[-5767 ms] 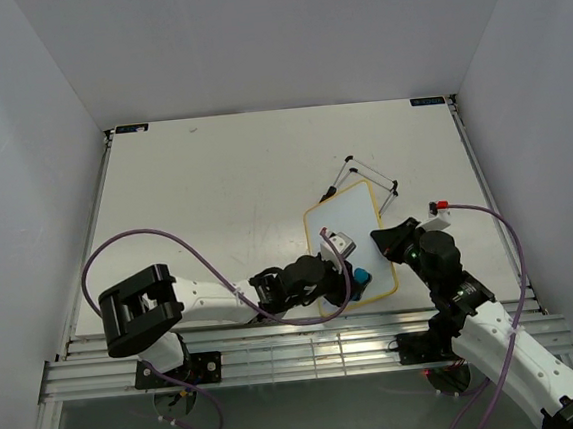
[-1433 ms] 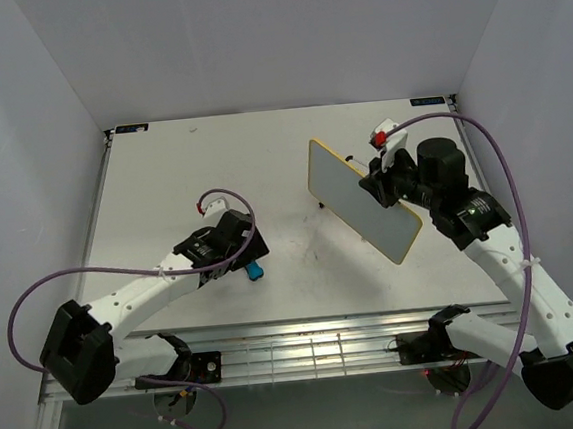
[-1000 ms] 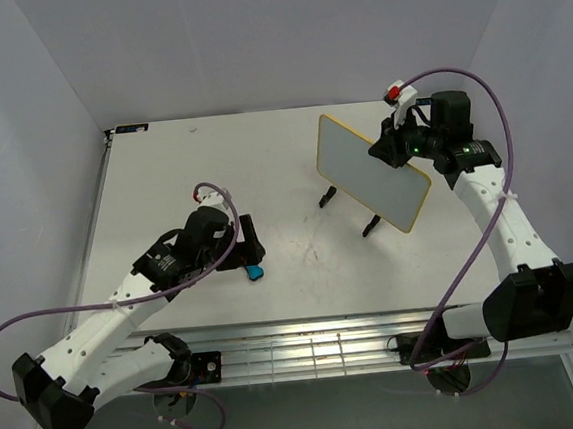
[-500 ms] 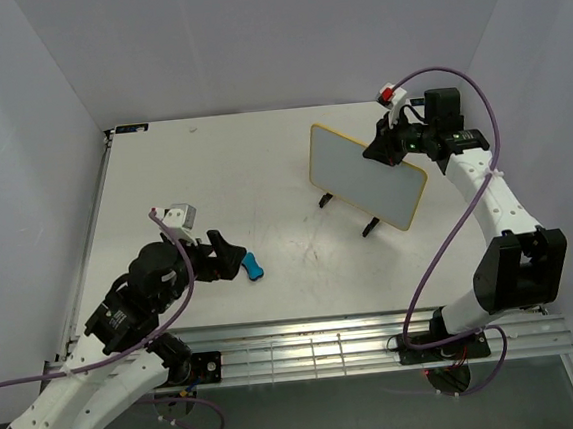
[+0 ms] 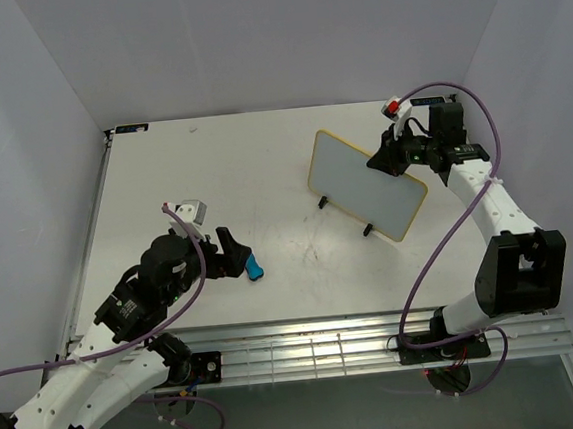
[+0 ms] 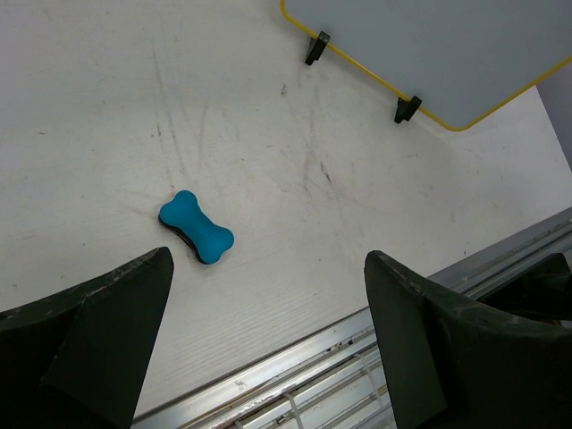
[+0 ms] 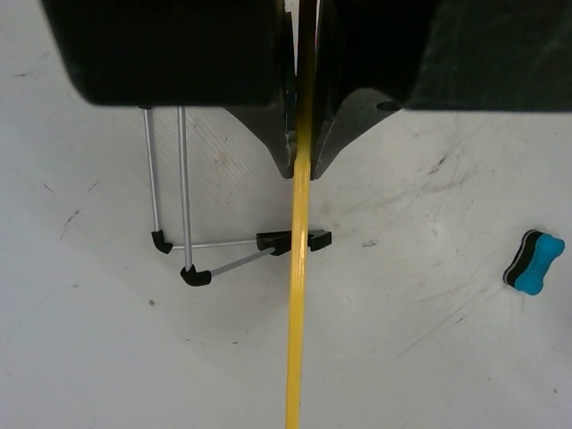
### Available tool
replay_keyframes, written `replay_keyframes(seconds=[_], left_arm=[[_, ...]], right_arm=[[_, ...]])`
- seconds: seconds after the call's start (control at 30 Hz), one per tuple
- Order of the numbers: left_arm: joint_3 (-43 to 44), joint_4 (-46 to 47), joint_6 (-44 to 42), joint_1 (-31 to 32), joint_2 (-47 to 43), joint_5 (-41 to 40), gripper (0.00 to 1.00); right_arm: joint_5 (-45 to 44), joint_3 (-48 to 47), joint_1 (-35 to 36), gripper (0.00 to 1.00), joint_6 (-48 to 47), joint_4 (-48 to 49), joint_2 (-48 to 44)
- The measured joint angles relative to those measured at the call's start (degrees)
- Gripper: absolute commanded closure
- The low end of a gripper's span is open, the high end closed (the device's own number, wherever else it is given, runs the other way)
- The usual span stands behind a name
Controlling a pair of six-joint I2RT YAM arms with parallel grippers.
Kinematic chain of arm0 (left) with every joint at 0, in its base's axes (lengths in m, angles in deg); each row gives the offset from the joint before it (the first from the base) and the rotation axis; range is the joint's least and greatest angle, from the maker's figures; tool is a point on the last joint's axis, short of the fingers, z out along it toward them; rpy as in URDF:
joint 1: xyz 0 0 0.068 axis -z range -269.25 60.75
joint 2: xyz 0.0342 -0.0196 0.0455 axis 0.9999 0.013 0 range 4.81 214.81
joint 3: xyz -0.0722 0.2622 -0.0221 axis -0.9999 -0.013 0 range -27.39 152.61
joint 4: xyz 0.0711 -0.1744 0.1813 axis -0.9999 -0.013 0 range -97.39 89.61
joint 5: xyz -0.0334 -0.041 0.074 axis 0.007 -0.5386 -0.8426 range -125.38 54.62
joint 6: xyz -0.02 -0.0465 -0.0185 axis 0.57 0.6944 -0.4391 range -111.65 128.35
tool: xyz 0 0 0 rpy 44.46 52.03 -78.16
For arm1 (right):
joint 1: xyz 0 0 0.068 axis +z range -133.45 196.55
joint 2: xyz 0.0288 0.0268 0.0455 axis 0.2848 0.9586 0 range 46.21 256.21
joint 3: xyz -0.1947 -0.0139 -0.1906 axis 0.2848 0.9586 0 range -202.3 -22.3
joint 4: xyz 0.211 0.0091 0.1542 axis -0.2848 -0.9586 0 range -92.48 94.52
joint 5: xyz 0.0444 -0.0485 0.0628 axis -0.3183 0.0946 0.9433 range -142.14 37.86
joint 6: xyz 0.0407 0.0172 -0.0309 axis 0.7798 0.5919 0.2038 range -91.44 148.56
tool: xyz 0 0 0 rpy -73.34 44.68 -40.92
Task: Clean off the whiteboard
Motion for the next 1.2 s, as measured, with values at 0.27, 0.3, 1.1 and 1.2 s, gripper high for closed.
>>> replay_keyframes(seconds=[0.27, 0.3, 1.1, 1.2], left_arm=[[0.0, 0.0, -0.1, 0.0, 0.0, 0.0, 0.02], [0.0, 0.0, -0.1, 0.0, 0.0, 0.0, 0.02], [0.0, 0.2, -0.3, 0.0, 2.3, 0.9, 0.02], [0.0, 0.2, -0.4, 0.0, 2.3, 0.9, 0.02]], right_arm=[[1.0, 0.7, -1.3, 0.71, -0.3, 2.7, 1.1], [1.0, 0.7, -1.5, 0.66, -0.4, 2.9, 1.6], [-12.9, -6.3, -2.3, 0.02, -2.2, 2.8, 14.9], [-13.8, -7.1, -2.1, 0.09, -2.4, 2.8, 15.0]])
